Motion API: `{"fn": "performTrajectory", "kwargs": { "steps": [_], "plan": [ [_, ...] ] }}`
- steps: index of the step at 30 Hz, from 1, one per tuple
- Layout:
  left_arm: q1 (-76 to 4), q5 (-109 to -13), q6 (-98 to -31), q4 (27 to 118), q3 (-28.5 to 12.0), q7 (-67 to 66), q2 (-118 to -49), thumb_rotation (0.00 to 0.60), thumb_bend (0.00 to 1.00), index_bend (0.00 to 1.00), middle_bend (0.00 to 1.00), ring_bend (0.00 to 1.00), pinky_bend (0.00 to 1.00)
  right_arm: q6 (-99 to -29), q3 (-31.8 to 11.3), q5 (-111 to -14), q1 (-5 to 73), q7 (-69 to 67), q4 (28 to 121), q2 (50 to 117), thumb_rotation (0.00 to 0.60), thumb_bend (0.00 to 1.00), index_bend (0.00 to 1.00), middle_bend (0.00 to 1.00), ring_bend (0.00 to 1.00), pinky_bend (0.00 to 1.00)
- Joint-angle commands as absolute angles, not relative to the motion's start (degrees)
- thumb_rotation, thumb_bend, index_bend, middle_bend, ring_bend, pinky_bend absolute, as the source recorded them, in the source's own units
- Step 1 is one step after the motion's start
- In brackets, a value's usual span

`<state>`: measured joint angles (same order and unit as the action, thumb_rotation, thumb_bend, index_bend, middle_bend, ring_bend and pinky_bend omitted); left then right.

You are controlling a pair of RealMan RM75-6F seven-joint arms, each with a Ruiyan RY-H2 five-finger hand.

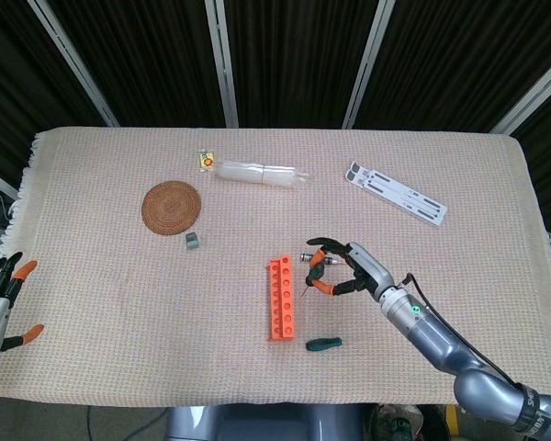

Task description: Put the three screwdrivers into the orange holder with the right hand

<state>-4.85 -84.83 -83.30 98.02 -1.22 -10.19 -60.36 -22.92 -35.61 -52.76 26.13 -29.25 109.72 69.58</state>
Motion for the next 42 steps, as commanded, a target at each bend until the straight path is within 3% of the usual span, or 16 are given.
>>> {"fn": "performTrajectory", "kwargs": {
  "steps": [1,9,18,42],
  "plan": [
    [-4.89,-84.66,-83.19,98.18,-1.20,-10.43,-60.30,0.600,0.02,0.11,0.00,0.00,0.00,-18.94,-39.41,-59.22,22.40,-34.82,110.14,69.06,0.600,0.37,0.59,0.15,0.00,0.00],
    [-5.23,-84.59,-82.66,98.58,-1.17,-10.91,-60.34,0.600,0.02,0.11,0.00,0.00,0.00,-18.78,-40.28,-66.38,21.08,-39.10,111.80,68.47,0.600,0.37,0.59,0.15,0.00,0.00],
    [-5.45,-84.47,-82.59,98.80,-1.32,-11.06,-60.27,0.600,0.02,0.11,0.00,0.00,0.00,-21.17,-37.90,-71.23,22.59,-40.83,113.11,67.62,0.600,0.37,0.60,0.15,0.00,0.00],
    [-5.71,-83.83,-81.48,98.11,-1.01,-9.74,-60.49,0.600,0.02,0.10,0.00,0.00,0.00,-24.82,-31.30,-69.43,31.08,-40.72,113.82,65.23,0.600,0.37,0.60,0.15,0.00,0.00]
  ]
}}
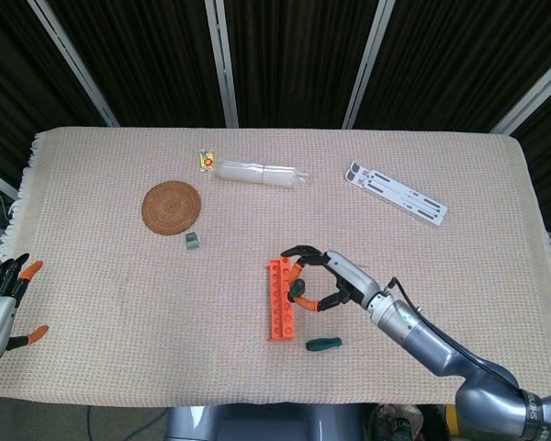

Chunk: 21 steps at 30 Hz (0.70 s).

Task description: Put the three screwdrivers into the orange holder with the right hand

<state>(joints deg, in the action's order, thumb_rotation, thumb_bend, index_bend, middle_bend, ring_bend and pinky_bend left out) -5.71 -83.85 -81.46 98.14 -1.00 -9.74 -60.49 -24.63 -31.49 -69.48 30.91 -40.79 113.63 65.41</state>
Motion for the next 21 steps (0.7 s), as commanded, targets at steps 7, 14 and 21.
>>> {"fn": "performTrajectory", "kwargs": {
  "steps": [7,14,21],
  "plan": [
    [-5.82,-83.77,-81.25,97.92,-0.97,-9.42,-60.71,0.600,0.02,0.10,0.00,0.00,0.00,-25.98,-30.07,-68.95,32.35,-40.26,114.34,64.72,0.600,0.37,0.60,0.15,0.00,0.00],
    [-5.73,-83.41,-81.18,97.35,-0.95,-9.07,-60.93,0.600,0.02,0.10,0.00,0.00,0.00,-26.62,-28.73,-67.79,33.95,-40.04,113.86,64.70,0.600,0.37,0.60,0.15,0.00,0.00],
    [-5.72,-83.38,-81.05,96.99,-0.84,-8.62,-61.05,0.600,0.02,0.10,0.00,0.00,0.00,-27.10,-27.50,-66.52,35.41,-40.24,113.02,64.66,0.600,0.37,0.60,0.15,0.00,0.00]
  ]
}}
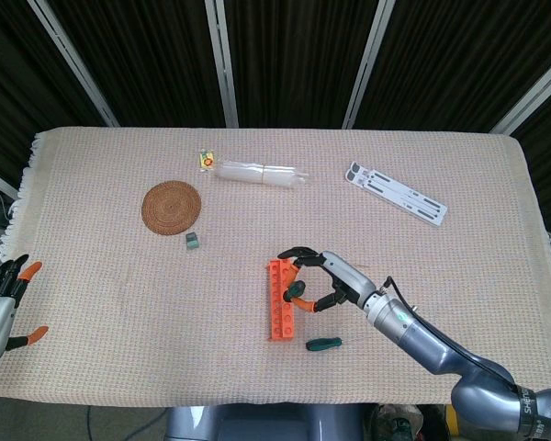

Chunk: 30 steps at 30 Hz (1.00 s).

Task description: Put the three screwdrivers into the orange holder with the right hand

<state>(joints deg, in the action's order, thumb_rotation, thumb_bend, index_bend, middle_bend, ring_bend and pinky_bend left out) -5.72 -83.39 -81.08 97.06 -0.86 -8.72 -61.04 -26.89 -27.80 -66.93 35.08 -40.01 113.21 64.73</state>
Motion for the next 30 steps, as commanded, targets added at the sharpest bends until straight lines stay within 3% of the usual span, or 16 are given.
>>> {"fn": "performTrajectory", "kwargs": {
  "steps": [1,30],
  "plan": [
    [-5.72,-83.38,-81.05,96.97,-0.84,-8.63,-61.06,0.600,0.02,0.10,0.00,0.00,0.00,-27.11,-27.42,-66.46,35.52,-40.31,113.01,64.60,0.600,0.37,0.60,0.15,0.00,0.00],
    [-5.63,-83.73,-81.54,98.27,-0.75,-9.14,-60.61,0.600,0.02,0.10,0.00,0.00,0.00,-28.54,-25.14,-67.80,37.48,-43.44,113.51,61.41,0.600,0.37,0.61,0.16,0.00,0.00]
  ]
}}
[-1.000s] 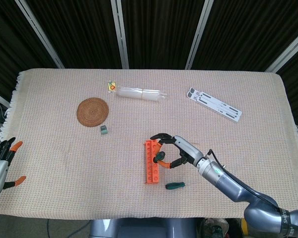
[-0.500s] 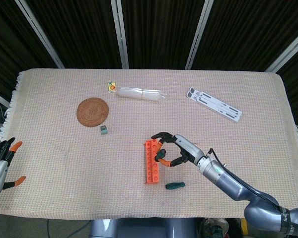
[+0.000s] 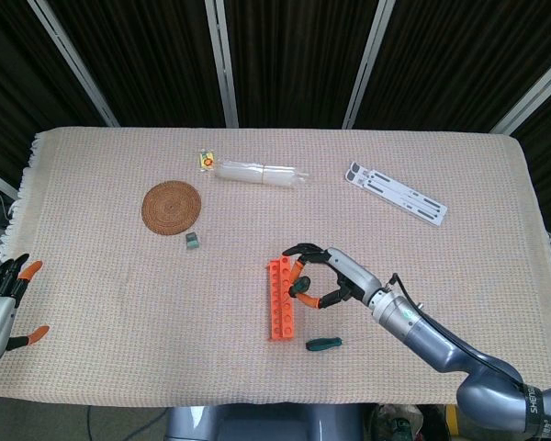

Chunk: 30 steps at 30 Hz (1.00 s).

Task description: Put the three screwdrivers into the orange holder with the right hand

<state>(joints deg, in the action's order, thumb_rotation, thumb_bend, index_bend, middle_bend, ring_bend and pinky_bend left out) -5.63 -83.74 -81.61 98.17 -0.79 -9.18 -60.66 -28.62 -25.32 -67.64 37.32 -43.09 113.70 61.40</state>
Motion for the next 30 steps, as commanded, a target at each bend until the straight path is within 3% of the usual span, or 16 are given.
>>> {"fn": "performTrajectory", "kwargs": {
  "steps": [1,18,30],
  "plan": [
    [-5.63,-83.73,-81.53,98.29,-0.74,-9.15,-60.57,0.600,0.02,0.10,0.00,0.00,0.00,-28.54,-25.10,-67.86,37.55,-43.55,113.41,61.42,0.600,0.37,0.61,0.16,0.00,0.00],
    [-5.54,-83.88,-81.27,98.43,-0.36,-8.83,-60.34,0.600,0.02,0.10,0.00,0.00,0.00,-29.09,-22.58,-70.04,38.53,-44.33,111.48,63.17,0.600,0.37,0.61,0.16,0.00,0.00],
    [-5.43,-83.92,-80.74,97.49,0.07,-7.55,-60.52,0.600,0.02,0.10,0.00,0.00,0.00,-35.85,-17.66,-69.39,39.37,-33.19,108.78,69.00,0.600,0.37,0.61,0.16,0.00,0.00]
  ]
}}
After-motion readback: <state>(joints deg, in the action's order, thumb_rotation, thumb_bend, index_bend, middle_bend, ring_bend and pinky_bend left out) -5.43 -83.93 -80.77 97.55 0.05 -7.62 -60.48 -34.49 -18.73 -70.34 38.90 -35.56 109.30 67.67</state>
